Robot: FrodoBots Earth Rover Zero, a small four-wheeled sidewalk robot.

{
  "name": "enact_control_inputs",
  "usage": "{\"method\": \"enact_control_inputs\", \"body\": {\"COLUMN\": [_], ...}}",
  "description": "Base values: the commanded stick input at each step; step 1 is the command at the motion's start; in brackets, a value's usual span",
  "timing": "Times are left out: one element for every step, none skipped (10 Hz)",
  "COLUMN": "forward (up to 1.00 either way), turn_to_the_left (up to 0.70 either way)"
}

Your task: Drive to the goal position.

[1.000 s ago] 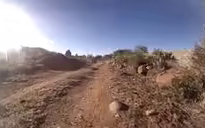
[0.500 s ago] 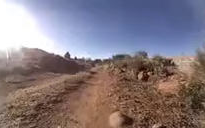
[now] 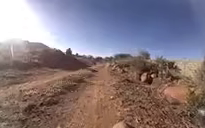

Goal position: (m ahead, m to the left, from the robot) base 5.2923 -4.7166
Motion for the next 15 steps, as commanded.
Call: {"method": "enact_control_inputs", "body": {"forward": [0.50,0.50,0.50,0.50,0.50,0.50,0.50,0.50,0.50,0.50,0.50,0.50,0.50,0.50,0.50], "turn_to_the_left": [0.00,0.00,0.00,0.00,0.00,0.00,0.00,0.00,0.00,0.00,0.00,0.00,0.00,0.00,0.00]}}
